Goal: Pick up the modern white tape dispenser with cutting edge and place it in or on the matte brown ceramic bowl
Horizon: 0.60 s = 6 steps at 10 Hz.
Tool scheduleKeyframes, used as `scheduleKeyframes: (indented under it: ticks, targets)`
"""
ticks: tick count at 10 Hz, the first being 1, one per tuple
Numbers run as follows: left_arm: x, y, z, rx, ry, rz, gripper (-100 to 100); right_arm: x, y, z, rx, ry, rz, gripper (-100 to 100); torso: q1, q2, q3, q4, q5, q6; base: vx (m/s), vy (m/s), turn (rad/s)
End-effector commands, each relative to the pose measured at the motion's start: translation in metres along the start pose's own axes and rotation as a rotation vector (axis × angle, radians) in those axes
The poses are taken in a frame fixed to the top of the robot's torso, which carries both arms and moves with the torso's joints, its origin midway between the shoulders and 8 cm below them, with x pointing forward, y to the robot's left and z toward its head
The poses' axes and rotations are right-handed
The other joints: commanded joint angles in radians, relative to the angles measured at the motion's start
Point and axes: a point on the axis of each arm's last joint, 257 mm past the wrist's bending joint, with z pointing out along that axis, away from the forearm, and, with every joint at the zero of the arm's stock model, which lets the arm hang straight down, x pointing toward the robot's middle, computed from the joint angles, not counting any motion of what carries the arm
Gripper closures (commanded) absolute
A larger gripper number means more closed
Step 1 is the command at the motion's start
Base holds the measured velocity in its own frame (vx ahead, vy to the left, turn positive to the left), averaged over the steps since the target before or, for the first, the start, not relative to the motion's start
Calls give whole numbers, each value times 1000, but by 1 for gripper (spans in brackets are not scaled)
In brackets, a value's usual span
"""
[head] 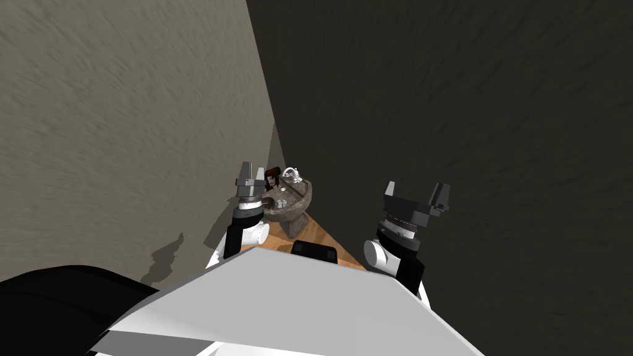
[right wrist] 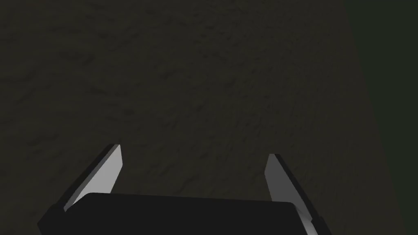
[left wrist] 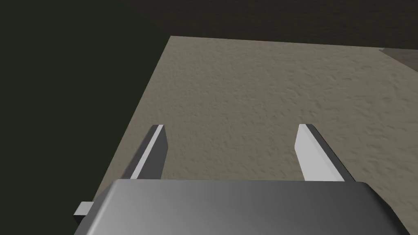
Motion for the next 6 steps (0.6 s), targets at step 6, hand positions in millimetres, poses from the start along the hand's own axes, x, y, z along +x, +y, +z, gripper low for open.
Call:
scheduleKeyframes:
  ticks: [6]
  targets:
    - [33, 3, 1, 36, 183, 40, -100, 0, 0, 0, 0, 0, 0, 0, 8, 7, 4, 1, 2, 0, -84, 92, -54]
